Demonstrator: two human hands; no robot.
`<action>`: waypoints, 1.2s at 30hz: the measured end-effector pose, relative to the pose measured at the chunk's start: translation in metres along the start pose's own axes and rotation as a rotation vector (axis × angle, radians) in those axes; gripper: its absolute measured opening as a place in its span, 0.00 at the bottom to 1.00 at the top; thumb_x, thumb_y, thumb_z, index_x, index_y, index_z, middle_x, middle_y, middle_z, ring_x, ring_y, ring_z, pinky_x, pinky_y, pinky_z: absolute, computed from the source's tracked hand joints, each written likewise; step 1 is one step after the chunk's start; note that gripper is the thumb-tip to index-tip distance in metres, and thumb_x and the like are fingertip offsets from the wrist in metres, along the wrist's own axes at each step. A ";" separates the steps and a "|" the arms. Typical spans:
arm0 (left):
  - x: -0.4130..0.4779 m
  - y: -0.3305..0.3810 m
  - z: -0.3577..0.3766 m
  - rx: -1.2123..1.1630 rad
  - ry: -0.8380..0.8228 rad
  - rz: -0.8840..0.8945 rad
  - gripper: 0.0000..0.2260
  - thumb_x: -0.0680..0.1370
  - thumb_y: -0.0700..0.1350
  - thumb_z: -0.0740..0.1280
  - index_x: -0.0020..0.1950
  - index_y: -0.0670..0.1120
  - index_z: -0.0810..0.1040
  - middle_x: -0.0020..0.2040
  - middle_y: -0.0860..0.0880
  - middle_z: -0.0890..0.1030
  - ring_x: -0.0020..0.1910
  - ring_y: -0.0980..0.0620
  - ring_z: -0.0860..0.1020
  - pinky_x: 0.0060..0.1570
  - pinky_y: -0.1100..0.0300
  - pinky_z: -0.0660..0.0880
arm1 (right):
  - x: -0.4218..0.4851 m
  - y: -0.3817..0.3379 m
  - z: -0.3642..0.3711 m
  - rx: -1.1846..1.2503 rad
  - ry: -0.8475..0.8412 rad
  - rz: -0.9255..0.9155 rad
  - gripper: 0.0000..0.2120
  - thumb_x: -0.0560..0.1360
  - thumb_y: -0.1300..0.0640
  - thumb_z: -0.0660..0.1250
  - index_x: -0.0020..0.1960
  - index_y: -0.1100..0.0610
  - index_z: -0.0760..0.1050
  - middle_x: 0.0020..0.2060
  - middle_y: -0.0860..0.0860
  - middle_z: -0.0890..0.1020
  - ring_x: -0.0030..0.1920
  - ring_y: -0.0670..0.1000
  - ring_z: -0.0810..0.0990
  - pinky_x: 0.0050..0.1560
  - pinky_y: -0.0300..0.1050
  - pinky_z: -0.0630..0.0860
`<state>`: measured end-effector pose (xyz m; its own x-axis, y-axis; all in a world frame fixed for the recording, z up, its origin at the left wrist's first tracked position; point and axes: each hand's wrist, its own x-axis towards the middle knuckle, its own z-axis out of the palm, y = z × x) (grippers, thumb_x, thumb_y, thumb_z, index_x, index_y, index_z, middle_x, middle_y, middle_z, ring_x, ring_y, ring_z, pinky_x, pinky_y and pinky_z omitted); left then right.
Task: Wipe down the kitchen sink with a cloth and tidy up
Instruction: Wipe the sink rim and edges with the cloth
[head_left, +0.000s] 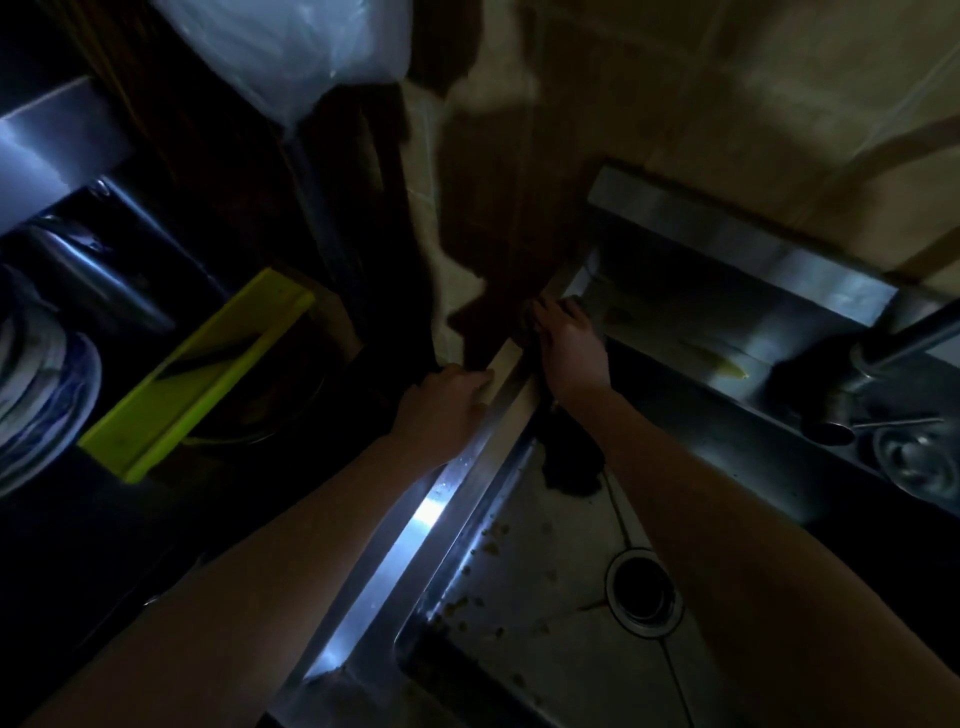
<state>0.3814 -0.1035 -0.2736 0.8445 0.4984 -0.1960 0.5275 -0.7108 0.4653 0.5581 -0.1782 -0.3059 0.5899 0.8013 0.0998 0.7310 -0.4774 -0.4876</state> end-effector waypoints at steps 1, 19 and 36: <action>0.002 0.000 0.001 0.018 0.008 0.016 0.14 0.77 0.46 0.61 0.63 0.51 0.74 0.60 0.43 0.76 0.58 0.40 0.76 0.53 0.47 0.75 | 0.008 0.003 -0.002 0.001 0.006 0.015 0.18 0.81 0.59 0.55 0.70 0.54 0.68 0.70 0.54 0.70 0.70 0.58 0.66 0.64 0.51 0.70; 0.011 0.014 -0.001 0.057 -0.042 0.058 0.14 0.77 0.42 0.61 0.62 0.45 0.73 0.60 0.40 0.72 0.57 0.38 0.74 0.54 0.46 0.72 | 0.019 0.033 -0.019 -0.111 0.077 0.252 0.17 0.77 0.64 0.57 0.62 0.57 0.76 0.63 0.56 0.75 0.65 0.58 0.71 0.57 0.54 0.75; 0.013 0.033 0.013 0.222 -0.008 0.125 0.19 0.74 0.42 0.61 0.66 0.50 0.71 0.69 0.46 0.69 0.64 0.41 0.70 0.59 0.49 0.68 | -0.061 0.103 -0.079 -0.508 -0.077 0.427 0.25 0.76 0.57 0.58 0.71 0.64 0.62 0.71 0.61 0.65 0.71 0.60 0.63 0.69 0.55 0.62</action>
<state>0.4111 -0.1269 -0.2717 0.9048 0.3961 -0.1561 0.4253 -0.8588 0.2857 0.6248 -0.3044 -0.2937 0.8510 0.5187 -0.0824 0.5205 -0.8538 0.0006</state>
